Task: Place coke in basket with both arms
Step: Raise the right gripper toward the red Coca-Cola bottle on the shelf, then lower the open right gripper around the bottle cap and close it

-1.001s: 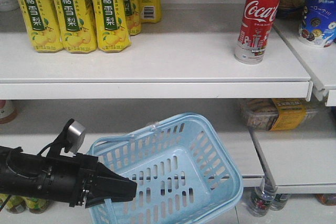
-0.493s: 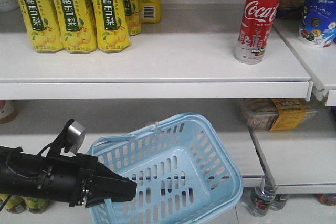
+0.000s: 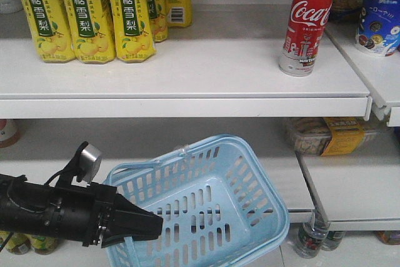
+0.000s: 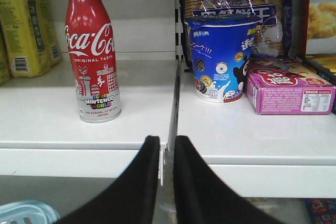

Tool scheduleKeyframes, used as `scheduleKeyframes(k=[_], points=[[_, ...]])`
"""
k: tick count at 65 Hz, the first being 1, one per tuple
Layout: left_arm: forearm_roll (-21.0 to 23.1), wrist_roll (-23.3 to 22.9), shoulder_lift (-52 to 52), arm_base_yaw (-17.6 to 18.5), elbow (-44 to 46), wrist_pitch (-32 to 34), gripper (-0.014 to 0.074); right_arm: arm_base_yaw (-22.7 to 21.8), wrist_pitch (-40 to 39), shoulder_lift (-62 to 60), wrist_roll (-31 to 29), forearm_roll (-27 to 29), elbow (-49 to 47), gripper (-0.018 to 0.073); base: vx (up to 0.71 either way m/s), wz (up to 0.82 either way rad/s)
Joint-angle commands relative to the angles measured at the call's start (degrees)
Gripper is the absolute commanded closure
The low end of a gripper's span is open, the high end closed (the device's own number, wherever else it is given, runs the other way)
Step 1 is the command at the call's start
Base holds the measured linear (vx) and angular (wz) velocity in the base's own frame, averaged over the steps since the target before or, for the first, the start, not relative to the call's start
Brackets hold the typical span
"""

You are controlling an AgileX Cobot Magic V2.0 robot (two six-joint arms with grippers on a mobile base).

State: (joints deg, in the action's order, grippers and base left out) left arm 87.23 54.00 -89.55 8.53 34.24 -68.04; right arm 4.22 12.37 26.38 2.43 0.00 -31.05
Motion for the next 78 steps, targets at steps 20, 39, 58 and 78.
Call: scheduleKeyframes(k=[20,39,58,78], points=[[3.86,0.5,2.04,0.14,1.09,-2.61,0.0602,-0.23,-3.83,0.64,-0.56,-0.39,-2.04,0.0106,0.0,0.0],[3.86,0.5,2.04,0.14,1.09,-2.61,0.0602,-0.12,-6.42,1.77,-0.51,1.7,-2.32,0.0034,0.0,0.0],[3.86,0.5,2.04,0.14,1.09,-2.61,0.0602,9.06,-6.89,10.81,-3.61,2.45,-12.79,0.0034,0.0,0.0],[3.86,0.5,2.04,0.14,1.09,-2.61,0.0602,14.74,-6.83,24.41,-8.12,2.35,-25.99,0.0034,0.0,0.0]])
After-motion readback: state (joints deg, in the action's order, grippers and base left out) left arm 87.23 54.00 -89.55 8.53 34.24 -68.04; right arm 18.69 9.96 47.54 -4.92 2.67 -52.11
